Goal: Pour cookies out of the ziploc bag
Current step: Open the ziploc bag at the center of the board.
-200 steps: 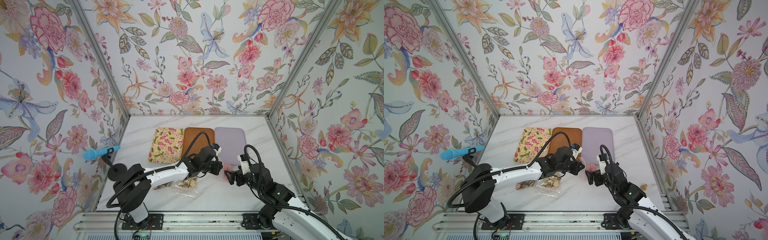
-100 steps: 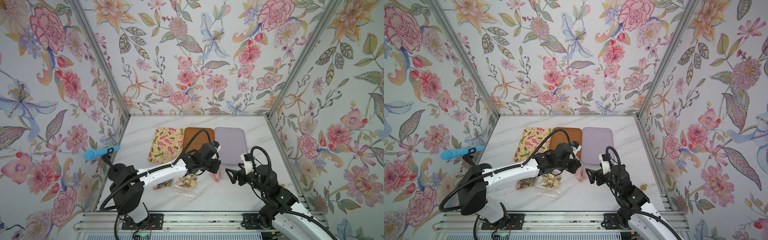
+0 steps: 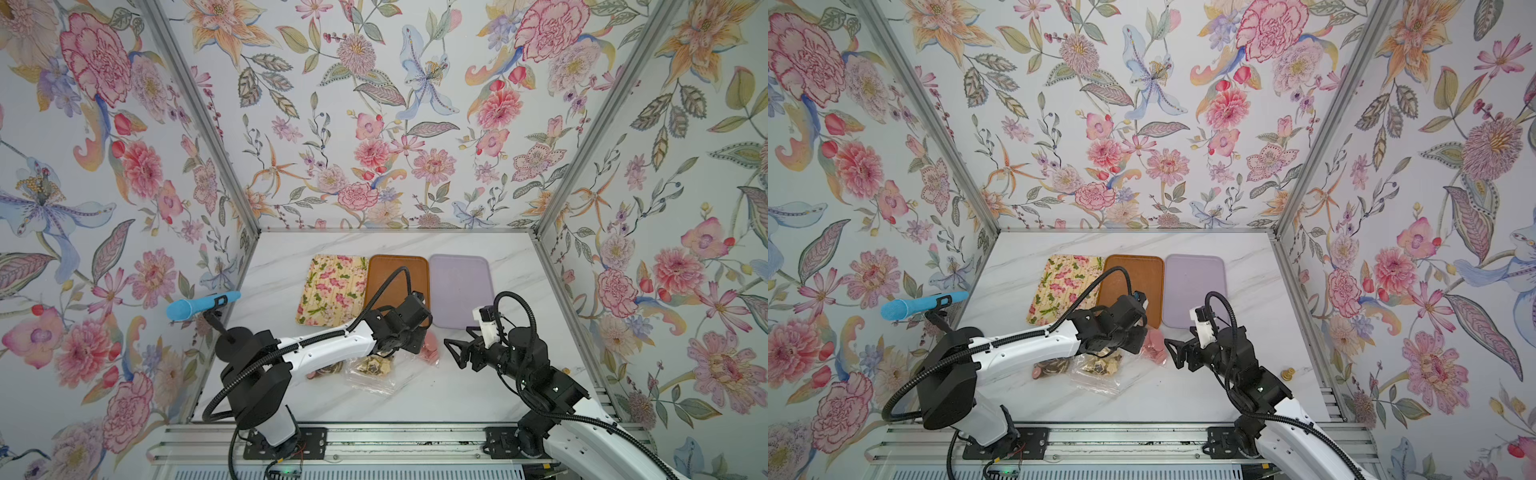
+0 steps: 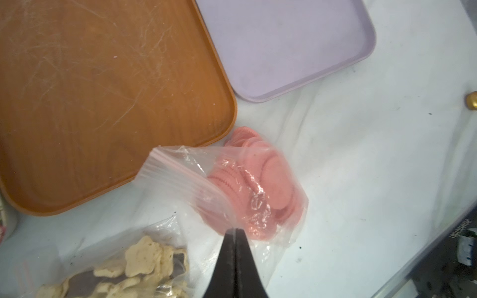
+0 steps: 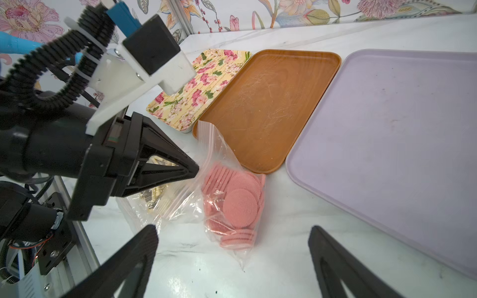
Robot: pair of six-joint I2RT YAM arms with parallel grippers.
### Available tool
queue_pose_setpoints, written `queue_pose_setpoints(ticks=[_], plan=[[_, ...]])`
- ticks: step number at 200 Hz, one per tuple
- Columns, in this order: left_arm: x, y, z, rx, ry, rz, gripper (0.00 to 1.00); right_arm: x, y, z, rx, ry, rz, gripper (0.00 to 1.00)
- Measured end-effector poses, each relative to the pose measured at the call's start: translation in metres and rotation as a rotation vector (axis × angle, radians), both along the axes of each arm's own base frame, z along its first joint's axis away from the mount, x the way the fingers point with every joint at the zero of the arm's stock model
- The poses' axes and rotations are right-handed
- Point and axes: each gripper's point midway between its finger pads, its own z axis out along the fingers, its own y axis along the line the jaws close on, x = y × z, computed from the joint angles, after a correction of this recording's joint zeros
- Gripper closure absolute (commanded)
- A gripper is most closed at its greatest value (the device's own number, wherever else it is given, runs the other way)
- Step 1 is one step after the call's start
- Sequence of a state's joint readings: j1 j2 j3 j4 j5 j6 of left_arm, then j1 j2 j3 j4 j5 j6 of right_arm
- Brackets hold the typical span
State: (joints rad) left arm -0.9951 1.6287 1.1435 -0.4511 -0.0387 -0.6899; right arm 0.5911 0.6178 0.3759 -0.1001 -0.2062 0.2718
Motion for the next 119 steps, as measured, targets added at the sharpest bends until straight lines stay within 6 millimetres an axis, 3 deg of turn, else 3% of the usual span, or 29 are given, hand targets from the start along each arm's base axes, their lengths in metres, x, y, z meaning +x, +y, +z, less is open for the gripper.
queue_pose_setpoints(ticks=[33, 65, 87, 119], plan=[[0.008, 0.005, -0.001, 0.065, -0.032, 0.009, 1.00, 0.003, 0.008, -0.010, -0.017, 0.023, 0.030, 0.07], [0.008, -0.025, 0.038, -0.004, -0.087, -0.052, 1.00, 0.003, 0.008, -0.010, -0.023, 0.018, 0.038, 0.07], [-0.005, -0.046, 0.066, -0.079, -0.104, -0.118, 1.00, 0.002, 0.007, 0.000, -0.004, -0.013, 0.038, 0.07], [-0.019, -0.055, 0.081, -0.135, -0.101, -0.161, 1.00, -0.002, 0.007, 0.011, 0.021, -0.049, 0.050, 0.07]])
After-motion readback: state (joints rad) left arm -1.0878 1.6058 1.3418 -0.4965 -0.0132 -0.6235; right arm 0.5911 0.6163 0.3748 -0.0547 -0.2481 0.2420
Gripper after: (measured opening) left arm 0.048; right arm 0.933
